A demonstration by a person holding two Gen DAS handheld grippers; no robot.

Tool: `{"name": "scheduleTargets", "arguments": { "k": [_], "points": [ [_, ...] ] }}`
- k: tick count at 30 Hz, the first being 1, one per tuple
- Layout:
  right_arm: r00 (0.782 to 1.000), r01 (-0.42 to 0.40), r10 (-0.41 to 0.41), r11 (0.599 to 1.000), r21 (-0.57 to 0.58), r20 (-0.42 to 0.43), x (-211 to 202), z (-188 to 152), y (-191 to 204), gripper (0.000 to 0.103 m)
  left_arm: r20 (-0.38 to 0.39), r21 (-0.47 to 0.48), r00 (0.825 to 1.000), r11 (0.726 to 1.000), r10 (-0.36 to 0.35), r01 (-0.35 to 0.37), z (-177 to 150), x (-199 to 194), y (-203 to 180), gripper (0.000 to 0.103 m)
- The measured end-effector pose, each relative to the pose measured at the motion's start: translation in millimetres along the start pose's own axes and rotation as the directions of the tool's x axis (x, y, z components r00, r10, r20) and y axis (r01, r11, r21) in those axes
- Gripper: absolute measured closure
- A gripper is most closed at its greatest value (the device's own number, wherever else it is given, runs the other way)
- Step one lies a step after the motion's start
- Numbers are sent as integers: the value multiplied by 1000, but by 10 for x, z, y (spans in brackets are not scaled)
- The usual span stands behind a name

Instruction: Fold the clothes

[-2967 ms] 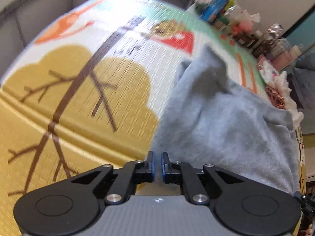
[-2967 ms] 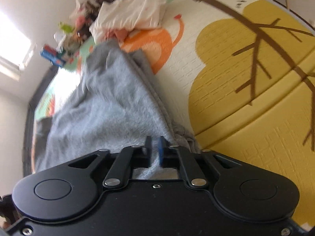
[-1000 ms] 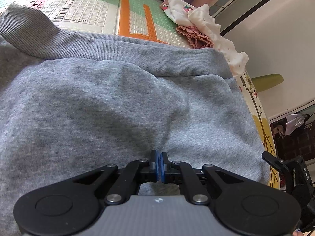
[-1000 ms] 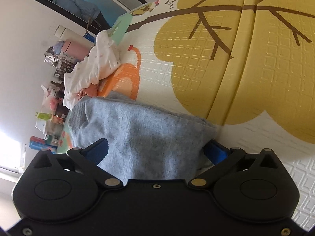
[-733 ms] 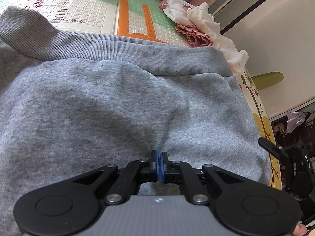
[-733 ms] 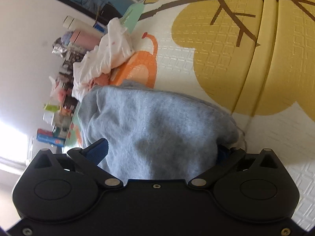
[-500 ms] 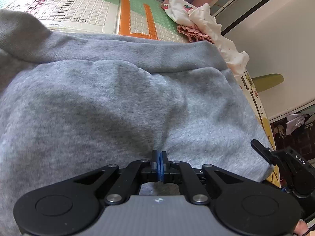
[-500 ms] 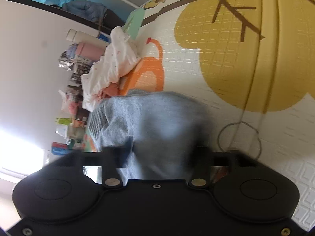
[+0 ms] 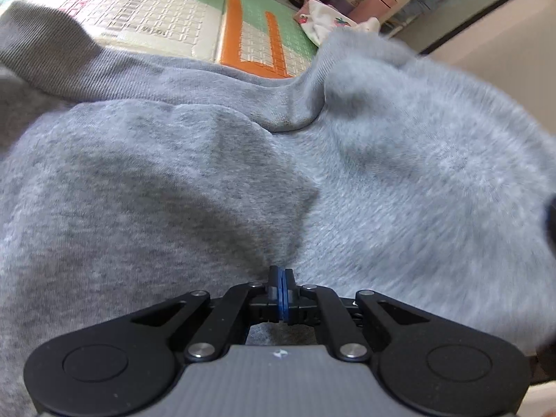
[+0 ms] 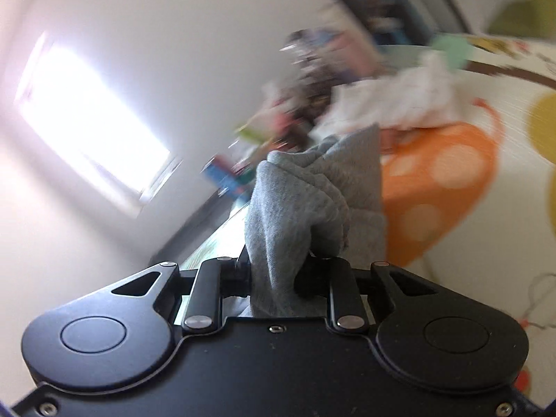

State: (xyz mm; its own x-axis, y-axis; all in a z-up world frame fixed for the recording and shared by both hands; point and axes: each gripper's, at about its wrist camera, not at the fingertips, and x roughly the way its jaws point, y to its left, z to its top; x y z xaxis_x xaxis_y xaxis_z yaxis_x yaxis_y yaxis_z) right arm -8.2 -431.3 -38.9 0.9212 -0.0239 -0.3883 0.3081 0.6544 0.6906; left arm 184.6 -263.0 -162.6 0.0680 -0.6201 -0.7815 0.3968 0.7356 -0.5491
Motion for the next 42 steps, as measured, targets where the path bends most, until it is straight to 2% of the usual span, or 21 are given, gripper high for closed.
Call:
{"name": "scheduleTargets", "arguments": {
  "k": [5, 9, 12, 15, 17, 23, 29, 32, 35, 39, 42],
  "points": [
    [994, -78, 59, 971, -226, -90, 99, -192, 451, 83, 12, -86, 1000, 996, -24, 25, 1, -88, 130, 99],
    [988, -105, 69, 957, -272, -140, 177, -264, 565, 83, 52, -107, 999, 994, -2, 8, -28, -350, 225, 95],
    [984, -112, 67, 953, -282, -165, 232, -295, 599, 83, 99, -77, 990, 993, 99, -91, -70, -662, 258, 89],
    [981, -117, 67, 953, -278, -183, 254, -353, 645, 83, 136, -85, 968, 976, 212, -202, -148, -980, 404, 85],
    [979, -120, 70, 958, -260, -193, 274, -379, 657, 83, 155, -128, 953, 962, 260, -242, -212, -1180, 564, 85],
    [974, -125, 81, 971, -204, -213, 368, -393, 726, 83, 185, -283, 943, 934, 277, -219, -374, -1519, 1012, 90],
    [962, -169, 122, 970, -177, -245, 507, -476, 931, 83, 170, -305, 953, 933, 251, -192, -395, -1428, 1158, 90],
    [951, -210, 167, 966, -148, -260, 569, -536, 1047, 83, 175, -325, 959, 933, 222, -156, -408, -1410, 1248, 90],
    [938, -255, 201, 953, -166, -284, 616, -631, 1209, 83, 181, -345, 965, 931, 192, -121, -421, -1392, 1338, 90],
    [915, -277, 193, 938, -206, -353, 756, -882, 1399, 85, 188, -373, 969, 924, 159, -79, -429, -1381, 1428, 90],
    [900, -263, 157, 940, -218, -407, 902, -1103, 1414, 87, 190, -408, 974, 912, 124, -37, -425, -1399, 1515, 90]
  ]
}}
